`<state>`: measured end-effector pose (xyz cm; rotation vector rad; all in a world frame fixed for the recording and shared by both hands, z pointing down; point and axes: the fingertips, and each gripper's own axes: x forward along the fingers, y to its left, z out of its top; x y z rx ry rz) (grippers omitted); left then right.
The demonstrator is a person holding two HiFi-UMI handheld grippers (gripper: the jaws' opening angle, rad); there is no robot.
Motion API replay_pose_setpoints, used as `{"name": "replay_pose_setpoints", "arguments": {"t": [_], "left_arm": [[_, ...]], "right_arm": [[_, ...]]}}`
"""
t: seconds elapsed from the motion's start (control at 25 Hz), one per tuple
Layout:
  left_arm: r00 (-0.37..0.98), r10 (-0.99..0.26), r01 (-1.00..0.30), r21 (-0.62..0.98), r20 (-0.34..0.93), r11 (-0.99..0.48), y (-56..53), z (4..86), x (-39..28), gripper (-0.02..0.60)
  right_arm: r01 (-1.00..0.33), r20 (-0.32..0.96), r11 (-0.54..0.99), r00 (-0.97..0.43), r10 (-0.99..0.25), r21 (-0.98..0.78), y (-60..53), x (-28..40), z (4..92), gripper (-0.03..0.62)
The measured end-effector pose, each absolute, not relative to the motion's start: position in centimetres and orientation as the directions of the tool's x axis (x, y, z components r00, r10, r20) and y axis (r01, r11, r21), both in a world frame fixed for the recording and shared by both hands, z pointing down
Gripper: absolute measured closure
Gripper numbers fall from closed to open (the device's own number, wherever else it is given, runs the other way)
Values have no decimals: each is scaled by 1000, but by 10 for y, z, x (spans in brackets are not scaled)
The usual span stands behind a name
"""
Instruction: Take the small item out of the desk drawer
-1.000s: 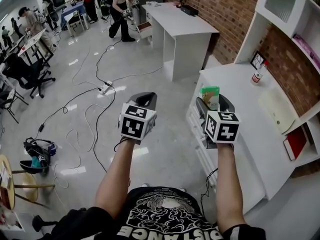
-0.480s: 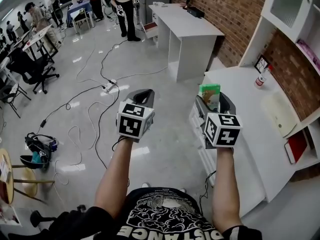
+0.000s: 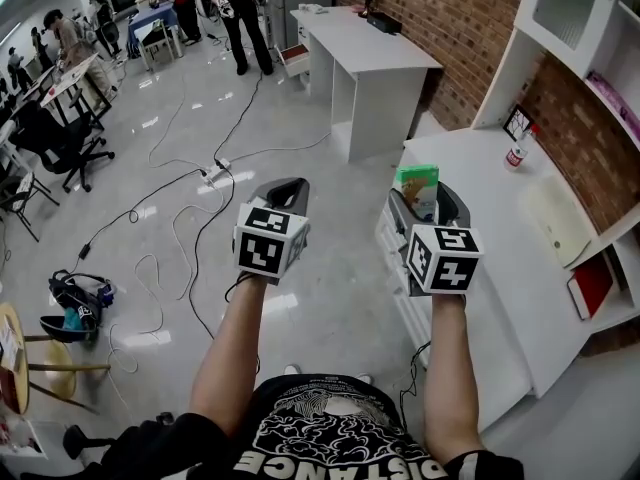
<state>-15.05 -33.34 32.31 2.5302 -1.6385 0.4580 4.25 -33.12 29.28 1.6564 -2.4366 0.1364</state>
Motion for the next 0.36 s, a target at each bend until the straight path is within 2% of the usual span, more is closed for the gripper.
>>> {"name": "replay_pose_setpoints", "arguments": {"t": [0.36], "left_arm": [[379,-877,-901,-100,294,-423,-336,325,-147,572]], "right_arm": [[-930,207,367,-353,-912,30,-330,44,295,244]]}}
